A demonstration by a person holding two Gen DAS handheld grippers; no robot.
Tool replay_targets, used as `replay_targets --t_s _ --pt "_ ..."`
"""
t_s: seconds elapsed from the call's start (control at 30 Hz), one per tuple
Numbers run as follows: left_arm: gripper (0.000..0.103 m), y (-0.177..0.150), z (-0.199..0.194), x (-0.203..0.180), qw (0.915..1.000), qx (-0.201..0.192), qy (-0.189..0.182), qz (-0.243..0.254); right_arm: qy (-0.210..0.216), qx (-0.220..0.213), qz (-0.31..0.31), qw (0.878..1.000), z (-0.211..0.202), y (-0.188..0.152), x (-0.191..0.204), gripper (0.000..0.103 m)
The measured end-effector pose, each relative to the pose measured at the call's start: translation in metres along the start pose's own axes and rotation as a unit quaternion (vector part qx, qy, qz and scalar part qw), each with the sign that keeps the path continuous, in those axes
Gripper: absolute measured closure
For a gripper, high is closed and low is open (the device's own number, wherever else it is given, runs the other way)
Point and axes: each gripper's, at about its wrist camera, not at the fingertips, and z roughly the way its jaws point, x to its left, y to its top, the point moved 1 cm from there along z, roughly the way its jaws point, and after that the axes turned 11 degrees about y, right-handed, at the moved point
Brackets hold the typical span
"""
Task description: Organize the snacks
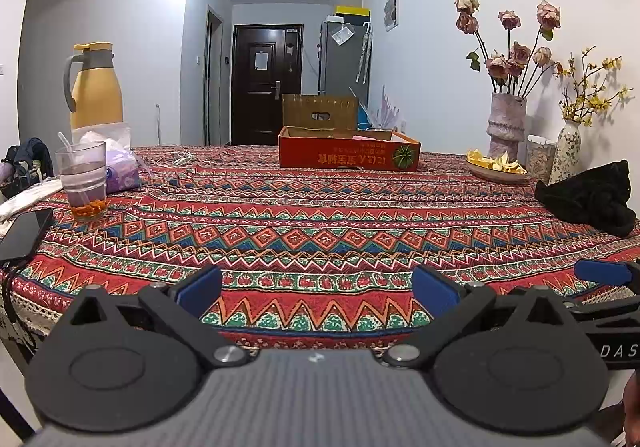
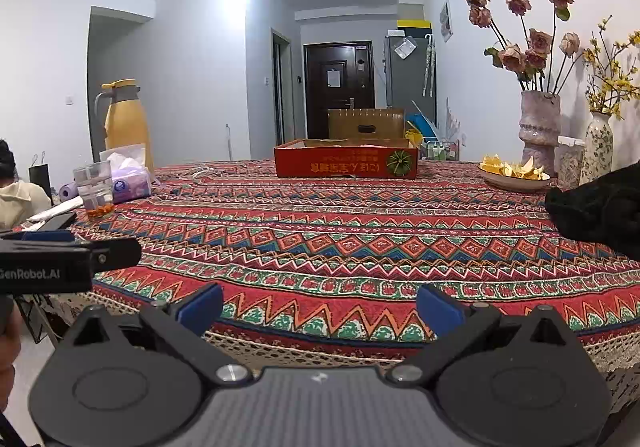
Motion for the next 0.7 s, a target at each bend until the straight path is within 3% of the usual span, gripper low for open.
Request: replay_targets --t_s 0.7 --pt "0.0 -0.0002 -0.0017 -0.0004 1.0 -0.004 -0.004 0.006 -0.009 -0.006 0.006 1.0 -0.0015 -0.0007 -0.0006 0.0"
